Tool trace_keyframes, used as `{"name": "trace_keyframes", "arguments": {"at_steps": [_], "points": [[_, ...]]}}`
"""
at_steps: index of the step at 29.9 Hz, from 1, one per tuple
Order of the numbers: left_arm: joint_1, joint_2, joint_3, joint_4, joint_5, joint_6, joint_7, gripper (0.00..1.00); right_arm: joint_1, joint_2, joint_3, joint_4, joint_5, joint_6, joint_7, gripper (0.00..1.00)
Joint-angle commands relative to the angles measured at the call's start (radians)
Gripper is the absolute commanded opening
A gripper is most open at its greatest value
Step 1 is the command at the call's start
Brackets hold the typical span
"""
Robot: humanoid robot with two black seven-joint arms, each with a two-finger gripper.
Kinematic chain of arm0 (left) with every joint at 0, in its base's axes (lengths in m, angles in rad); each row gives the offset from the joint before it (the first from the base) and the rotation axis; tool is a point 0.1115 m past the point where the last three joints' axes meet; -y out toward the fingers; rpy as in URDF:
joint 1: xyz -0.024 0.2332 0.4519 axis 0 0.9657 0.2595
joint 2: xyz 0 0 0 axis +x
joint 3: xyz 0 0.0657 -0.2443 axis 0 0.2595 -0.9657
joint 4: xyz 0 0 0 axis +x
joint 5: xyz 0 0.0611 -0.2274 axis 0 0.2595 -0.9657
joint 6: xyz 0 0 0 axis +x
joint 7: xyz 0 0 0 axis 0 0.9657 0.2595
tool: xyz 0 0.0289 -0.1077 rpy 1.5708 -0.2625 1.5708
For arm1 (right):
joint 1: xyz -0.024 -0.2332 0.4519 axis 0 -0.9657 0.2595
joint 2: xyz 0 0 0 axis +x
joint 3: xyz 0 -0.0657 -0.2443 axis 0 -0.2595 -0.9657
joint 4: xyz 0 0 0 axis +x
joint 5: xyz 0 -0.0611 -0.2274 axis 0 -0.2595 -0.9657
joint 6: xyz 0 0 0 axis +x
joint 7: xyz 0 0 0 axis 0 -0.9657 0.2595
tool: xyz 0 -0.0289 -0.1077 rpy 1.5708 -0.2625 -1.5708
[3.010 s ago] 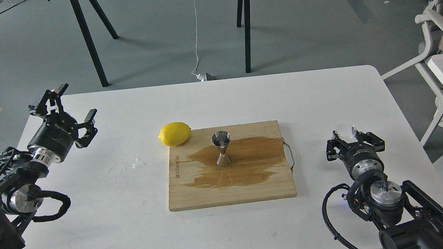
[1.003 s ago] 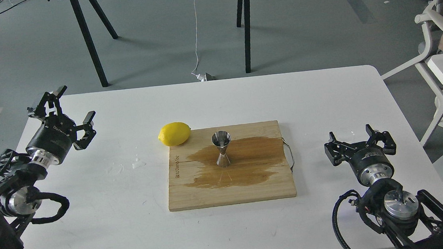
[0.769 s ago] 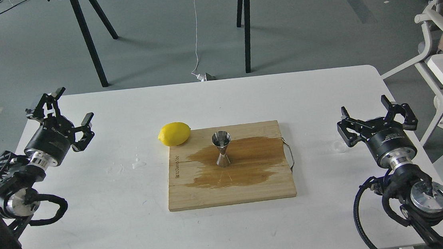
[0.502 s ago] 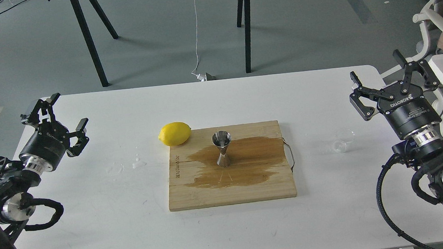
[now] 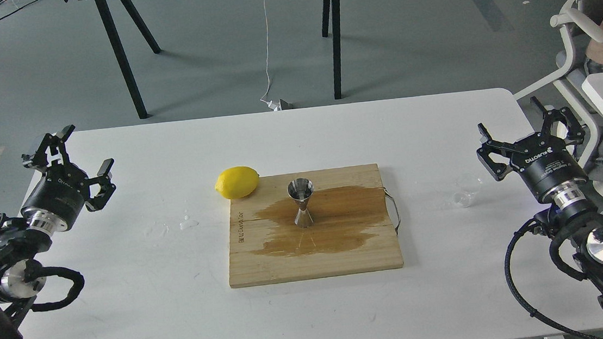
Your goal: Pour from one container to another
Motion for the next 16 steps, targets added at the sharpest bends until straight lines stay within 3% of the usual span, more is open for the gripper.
{"name": "trace_keyframes", "arguments": {"at_steps": [1, 5, 14, 16], "points": [[0.005, 0.002, 0.000, 0.000, 0.000, 0.000, 0.000, 0.99, 0.000, 0.001, -0.003, -0.011, -0.001, 0.000, 0.000, 0.98], [0.005, 0.001, -0.003, 0.000, 0.000, 0.000, 0.000, 0.99, -0.001, 0.001, -0.003, -0.008, -0.006, 0.000, 0.026, 0.97], [0.007, 0.002, -0.006, 0.001, 0.000, 0.000, 0.000, 0.99, 0.022, 0.001, 0.019, -0.012, -0.011, 0.000, 0.028, 0.97], [0.007, 0.001, -0.008, 0.000, -0.002, 0.000, 0.000, 0.99, 0.023, 0.003, 0.019, -0.012, -0.012, 0.000, 0.049, 0.97]]}}
